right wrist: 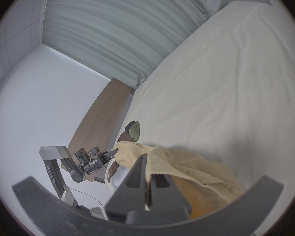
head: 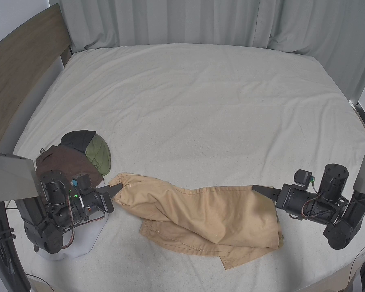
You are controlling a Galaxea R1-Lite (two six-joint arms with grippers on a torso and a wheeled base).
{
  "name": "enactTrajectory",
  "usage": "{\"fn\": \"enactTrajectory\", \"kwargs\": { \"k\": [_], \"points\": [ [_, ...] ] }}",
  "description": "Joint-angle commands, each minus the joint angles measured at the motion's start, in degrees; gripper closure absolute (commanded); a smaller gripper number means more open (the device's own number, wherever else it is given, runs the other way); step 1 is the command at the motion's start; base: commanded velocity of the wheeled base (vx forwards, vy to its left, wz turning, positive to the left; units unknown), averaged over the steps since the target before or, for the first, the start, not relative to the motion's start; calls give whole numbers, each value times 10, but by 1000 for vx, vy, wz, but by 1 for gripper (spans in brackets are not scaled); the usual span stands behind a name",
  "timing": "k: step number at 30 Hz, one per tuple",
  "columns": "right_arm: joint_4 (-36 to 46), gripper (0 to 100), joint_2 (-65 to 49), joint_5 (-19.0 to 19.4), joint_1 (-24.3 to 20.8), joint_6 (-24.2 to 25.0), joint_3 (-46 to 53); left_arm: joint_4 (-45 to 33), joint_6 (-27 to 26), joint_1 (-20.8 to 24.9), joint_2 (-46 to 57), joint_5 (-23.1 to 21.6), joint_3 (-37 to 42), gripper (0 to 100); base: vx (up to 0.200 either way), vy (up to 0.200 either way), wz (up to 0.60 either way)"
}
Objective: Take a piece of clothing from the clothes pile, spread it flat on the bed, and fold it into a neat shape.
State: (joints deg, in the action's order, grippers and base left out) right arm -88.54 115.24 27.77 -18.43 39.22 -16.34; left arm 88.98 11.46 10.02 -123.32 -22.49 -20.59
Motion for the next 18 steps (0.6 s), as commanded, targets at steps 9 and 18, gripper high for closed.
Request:
{"fn": "enactTrajectory", "kwargs": {
  "k": [9,18],
  "points": [
    [-1,100,-12,2,0,-5,-24,1,41,2,45,-2,-16,100,0,0,0],
    [0,100,-43,1,-5,-16,-26,1,84,2,84,-2,-22,100,0,0,0]
  ]
}}
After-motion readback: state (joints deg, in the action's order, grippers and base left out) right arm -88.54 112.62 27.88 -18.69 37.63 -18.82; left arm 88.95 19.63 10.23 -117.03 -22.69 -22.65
